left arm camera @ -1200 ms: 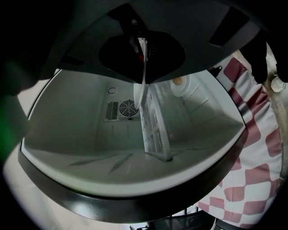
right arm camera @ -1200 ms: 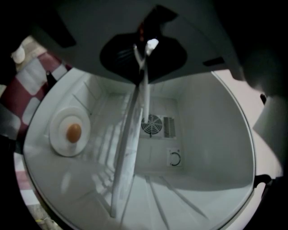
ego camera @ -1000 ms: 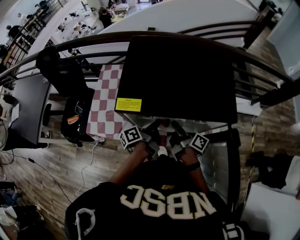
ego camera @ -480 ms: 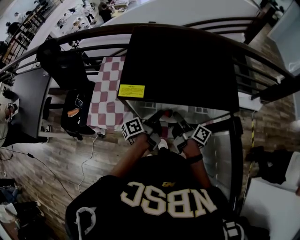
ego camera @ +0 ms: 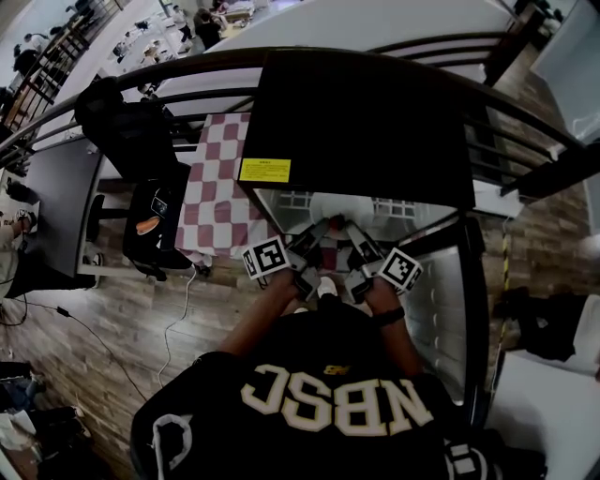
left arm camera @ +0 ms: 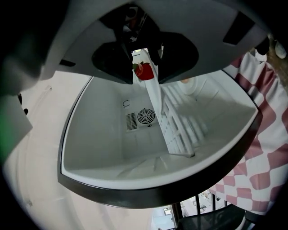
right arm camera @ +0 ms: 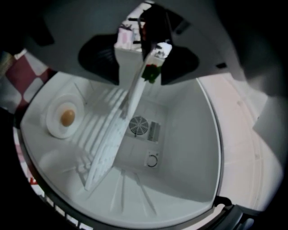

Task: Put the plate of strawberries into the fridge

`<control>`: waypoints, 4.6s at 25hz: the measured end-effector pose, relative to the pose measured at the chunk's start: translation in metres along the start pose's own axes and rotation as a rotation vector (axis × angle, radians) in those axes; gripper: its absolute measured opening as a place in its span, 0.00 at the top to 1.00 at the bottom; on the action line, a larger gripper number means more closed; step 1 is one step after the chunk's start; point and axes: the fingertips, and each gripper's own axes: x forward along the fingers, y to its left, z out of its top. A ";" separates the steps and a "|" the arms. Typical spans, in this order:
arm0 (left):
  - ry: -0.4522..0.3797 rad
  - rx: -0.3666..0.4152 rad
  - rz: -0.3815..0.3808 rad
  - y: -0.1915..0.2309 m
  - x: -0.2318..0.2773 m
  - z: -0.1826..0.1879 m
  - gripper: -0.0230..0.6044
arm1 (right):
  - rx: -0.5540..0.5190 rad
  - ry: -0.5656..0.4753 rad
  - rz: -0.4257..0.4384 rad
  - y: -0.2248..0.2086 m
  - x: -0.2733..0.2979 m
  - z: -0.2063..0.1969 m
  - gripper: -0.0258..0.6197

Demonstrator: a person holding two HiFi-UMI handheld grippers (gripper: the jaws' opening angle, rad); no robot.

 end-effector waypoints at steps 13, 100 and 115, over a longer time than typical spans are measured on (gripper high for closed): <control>-0.005 0.047 0.025 0.007 -0.021 0.002 0.66 | -0.012 -0.058 -0.031 0.002 -0.019 -0.007 0.52; 0.095 1.008 0.309 0.011 0.030 0.023 0.89 | -1.106 0.039 -0.192 0.027 0.036 0.030 0.82; 0.067 0.984 0.314 0.002 0.009 0.012 0.89 | -1.028 -0.025 -0.232 0.025 0.004 0.033 0.83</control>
